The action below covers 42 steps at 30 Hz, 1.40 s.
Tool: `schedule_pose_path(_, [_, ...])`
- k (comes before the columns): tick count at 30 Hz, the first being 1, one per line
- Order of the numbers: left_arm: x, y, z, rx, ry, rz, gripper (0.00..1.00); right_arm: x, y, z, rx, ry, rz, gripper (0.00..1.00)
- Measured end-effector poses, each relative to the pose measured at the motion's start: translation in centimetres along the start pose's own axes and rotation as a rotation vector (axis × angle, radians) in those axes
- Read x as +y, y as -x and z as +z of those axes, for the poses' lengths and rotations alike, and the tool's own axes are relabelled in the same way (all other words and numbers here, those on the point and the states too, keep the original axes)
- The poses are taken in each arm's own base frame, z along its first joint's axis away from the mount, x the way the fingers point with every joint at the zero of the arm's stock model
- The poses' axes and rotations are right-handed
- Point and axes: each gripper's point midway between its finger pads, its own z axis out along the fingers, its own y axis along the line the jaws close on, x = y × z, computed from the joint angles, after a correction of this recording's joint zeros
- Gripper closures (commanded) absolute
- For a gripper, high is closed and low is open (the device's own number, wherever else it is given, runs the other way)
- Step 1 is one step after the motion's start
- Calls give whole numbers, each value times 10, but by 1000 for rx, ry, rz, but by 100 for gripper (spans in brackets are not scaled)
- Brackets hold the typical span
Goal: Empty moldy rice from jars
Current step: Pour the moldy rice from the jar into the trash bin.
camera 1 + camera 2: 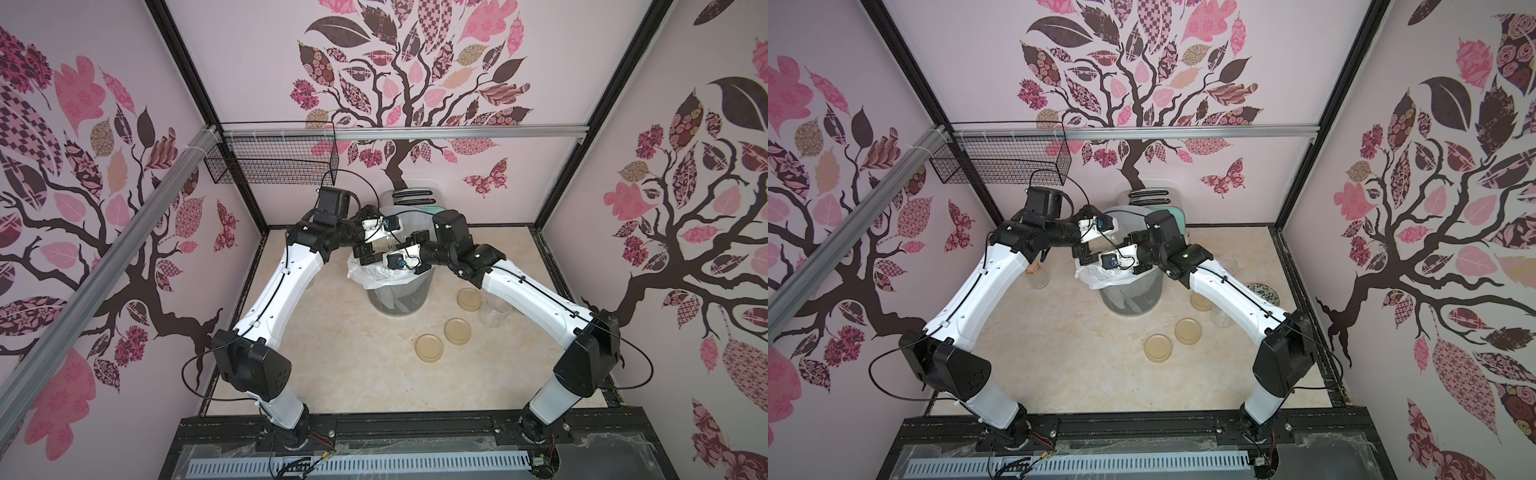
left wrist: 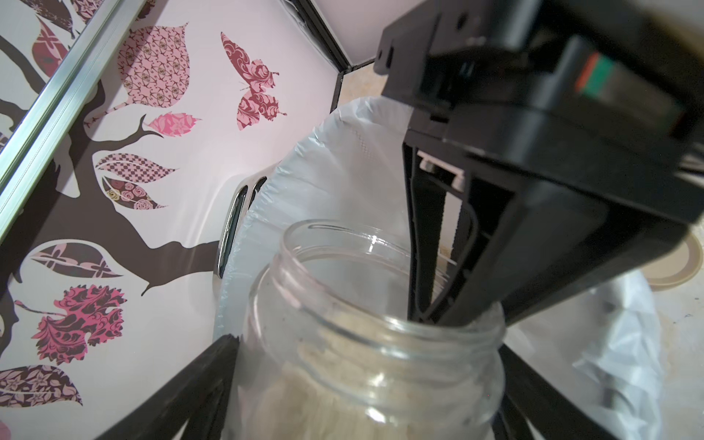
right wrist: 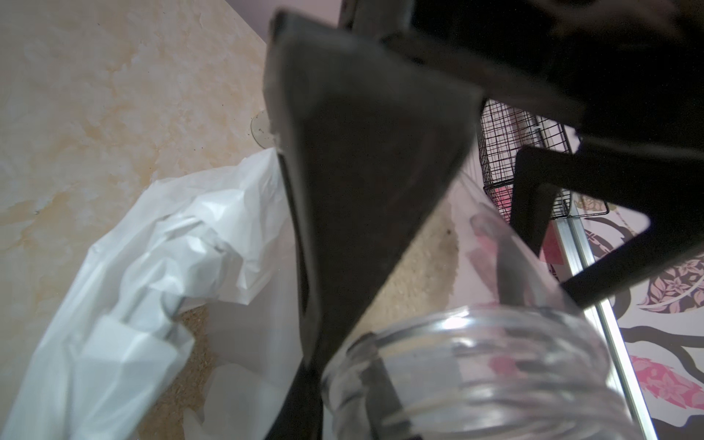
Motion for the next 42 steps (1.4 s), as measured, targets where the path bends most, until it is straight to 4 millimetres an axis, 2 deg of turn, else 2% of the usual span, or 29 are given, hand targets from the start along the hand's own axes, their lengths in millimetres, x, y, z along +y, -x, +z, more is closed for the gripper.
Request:
schedule_pose_path(7, [3,4,-14,-41,41,-17,2,-7,10,-1,-48,-17,30,100])
schedule_pose_path(19, [13,5,-19,-39,84,4,2,-11,6,6,-40,-18,95,100])
schedule_pose_path(29, [39,36,-50,-103,236,88,2,-7,-7,5,2,-10,125,100])
schedule_pose_path(33, [42,36,-58,-115,290,26,2,-9,-7,5,2,-17,144,100])
schedule_pose_path(38, [44,32,-65,-164,345,-173,2,-13,-6,5,-5,-34,174,100])
schedule_pose_path(42, [52,40,-73,-246,384,-329,2,-17,-6,5,-7,-50,190,100])
